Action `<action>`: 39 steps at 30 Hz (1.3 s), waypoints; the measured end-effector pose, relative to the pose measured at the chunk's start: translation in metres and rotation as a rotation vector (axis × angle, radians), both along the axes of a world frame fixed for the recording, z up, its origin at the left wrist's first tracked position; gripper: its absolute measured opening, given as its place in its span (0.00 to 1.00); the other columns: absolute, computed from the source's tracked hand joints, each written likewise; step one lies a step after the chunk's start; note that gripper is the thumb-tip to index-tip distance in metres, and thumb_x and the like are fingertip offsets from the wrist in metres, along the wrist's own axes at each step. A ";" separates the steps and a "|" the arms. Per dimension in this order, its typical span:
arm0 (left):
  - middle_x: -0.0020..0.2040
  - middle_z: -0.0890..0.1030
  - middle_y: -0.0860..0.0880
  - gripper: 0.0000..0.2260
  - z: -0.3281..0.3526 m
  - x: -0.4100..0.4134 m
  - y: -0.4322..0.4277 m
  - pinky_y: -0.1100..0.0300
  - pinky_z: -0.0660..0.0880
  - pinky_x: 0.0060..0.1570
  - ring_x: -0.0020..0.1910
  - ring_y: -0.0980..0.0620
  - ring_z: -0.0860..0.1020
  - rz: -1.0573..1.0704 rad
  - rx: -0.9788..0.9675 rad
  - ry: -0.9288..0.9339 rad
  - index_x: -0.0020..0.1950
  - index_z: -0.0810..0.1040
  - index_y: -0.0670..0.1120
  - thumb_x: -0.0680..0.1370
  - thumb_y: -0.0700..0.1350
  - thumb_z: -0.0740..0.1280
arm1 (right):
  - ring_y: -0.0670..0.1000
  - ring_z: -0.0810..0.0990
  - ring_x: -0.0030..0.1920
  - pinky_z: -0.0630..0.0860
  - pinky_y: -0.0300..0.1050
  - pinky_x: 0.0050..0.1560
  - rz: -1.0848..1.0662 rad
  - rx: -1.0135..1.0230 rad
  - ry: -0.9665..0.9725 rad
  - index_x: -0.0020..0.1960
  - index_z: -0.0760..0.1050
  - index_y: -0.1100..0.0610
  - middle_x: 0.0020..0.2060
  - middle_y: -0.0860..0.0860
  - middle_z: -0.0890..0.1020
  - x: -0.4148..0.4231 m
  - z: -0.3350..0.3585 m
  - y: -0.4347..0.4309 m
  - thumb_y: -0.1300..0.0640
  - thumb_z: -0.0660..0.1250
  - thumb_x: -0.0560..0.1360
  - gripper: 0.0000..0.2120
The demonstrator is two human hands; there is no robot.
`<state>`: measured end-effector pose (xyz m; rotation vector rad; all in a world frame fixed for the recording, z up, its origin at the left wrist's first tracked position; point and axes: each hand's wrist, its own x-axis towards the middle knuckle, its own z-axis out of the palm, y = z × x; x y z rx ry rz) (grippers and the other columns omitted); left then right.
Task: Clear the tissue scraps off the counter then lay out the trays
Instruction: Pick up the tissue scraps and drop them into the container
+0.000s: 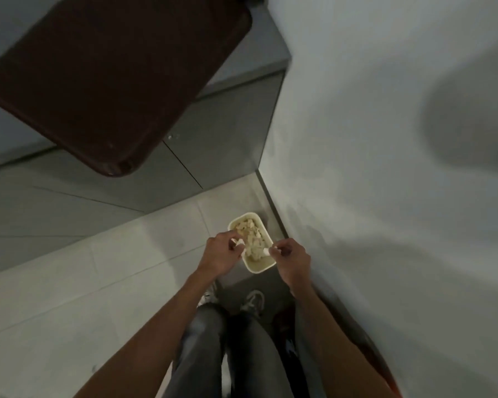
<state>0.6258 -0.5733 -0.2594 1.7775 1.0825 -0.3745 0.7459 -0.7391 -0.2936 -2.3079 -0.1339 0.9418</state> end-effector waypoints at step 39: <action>0.67 0.79 0.56 0.17 0.248 -0.088 0.064 0.58 0.75 0.66 0.65 0.56 0.77 0.117 0.433 -0.408 0.71 0.75 0.54 0.82 0.48 0.67 | 0.46 0.81 0.61 0.72 0.37 0.60 0.219 0.301 -0.394 0.65 0.79 0.50 0.60 0.46 0.84 -0.065 0.272 0.115 0.49 0.65 0.84 0.12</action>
